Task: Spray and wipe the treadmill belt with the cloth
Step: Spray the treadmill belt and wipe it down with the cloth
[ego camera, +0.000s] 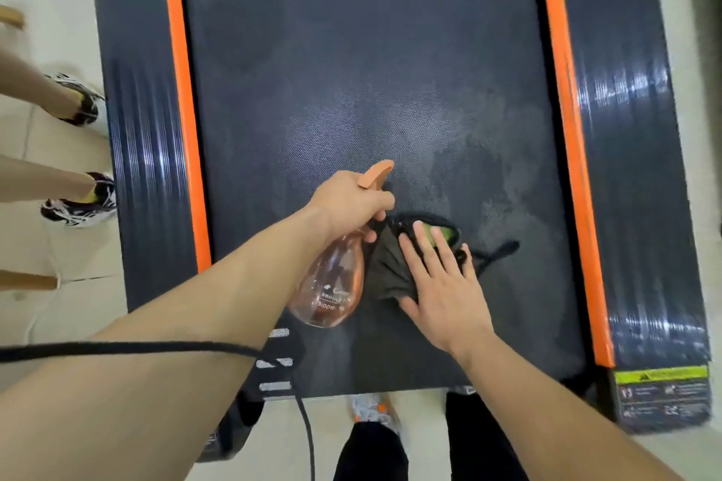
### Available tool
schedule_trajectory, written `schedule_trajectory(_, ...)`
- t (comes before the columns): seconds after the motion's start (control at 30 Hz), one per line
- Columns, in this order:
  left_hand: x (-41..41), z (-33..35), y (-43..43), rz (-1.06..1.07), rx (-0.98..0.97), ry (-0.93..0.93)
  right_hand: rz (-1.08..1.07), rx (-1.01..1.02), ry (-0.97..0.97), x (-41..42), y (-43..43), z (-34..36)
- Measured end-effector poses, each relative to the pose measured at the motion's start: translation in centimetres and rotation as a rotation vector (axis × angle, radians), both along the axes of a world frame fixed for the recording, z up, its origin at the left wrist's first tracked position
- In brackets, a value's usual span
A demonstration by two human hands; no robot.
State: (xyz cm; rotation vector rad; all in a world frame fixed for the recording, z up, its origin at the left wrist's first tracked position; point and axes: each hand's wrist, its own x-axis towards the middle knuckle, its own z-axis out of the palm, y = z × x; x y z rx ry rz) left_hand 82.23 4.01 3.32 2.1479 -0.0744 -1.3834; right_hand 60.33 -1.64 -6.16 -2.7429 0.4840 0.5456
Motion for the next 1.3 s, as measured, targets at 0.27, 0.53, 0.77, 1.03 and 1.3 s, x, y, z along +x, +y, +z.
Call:
schedule_trajectory(0.27, -2.5, -0.9, 0.1, 0.094, -0.033, 0.019, -0.073, 0.043, 0.026, -2.1, 1.8, 0.1)
schedule_trajectory(0.53, -2.6, -1.1, -0.3, 0.113, -0.034, 0.036, -0.040, 0.041, 0.025, -2.6, 0.6, 0.0)
schedule_trajectory(0.77, -0.4, -1.4, -1.9, 0.238, -0.170, 0.053, -0.048, 0.048, 0.033, 1.8, -3.6, 0.3)
schedule_trajectory(1.03, 3.0, -3.6, 0.3, 0.330, -0.109, 0.014, -0.120, 0.014, -0.023, 19.9, -15.6, -1.1)
schedule_trajectory(1.3, 3.6, -3.4, 2.4, 0.362, -0.057, 0.011, 0.513, 0.103, -0.121, 4.4, -4.9, -1.2)
